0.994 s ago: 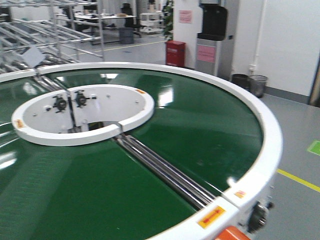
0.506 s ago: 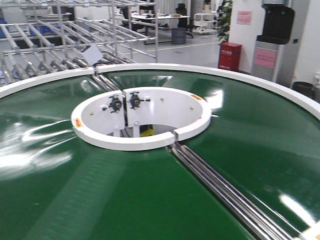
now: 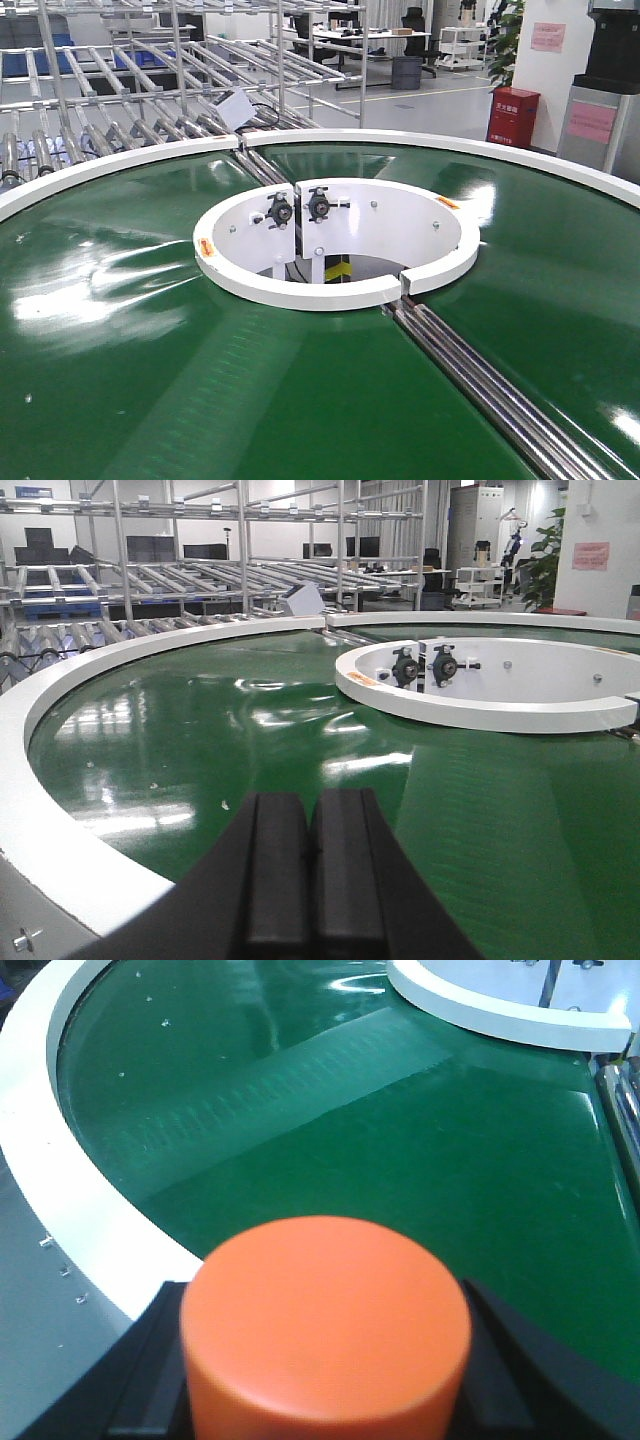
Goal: Grab orange capacitor from left shelf to right conveyor
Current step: 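Turn the base to face the green conveyor belt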
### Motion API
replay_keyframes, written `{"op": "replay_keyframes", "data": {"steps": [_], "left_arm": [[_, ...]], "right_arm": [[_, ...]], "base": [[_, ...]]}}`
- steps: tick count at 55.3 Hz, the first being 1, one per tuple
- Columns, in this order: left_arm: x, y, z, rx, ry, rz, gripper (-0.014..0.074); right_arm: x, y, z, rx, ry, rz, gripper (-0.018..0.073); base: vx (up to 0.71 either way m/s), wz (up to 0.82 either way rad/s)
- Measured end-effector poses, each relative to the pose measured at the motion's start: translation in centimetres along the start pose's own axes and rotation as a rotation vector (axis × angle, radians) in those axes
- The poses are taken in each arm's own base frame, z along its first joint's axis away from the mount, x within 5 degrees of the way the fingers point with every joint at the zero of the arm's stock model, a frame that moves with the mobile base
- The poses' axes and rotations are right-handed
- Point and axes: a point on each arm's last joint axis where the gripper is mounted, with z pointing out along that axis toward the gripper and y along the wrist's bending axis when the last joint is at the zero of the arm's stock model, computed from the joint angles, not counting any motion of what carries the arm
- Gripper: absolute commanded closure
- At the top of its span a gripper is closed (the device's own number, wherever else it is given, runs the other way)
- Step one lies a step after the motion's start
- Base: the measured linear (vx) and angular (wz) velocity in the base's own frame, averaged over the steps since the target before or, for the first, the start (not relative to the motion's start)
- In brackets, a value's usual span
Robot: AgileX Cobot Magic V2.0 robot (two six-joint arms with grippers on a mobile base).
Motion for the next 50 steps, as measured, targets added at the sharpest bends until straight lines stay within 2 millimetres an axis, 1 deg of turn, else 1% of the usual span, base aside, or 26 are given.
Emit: {"op": "replay_keyframes", "data": {"steps": [50], "left_arm": [[0.0,0.0,0.0,0.0,0.0,0.0,0.0603]], "right_arm": [[-0.01,0.0,0.0,0.0,-0.001,0.0,0.0242]], "base": [[0.01,0.02]]}}
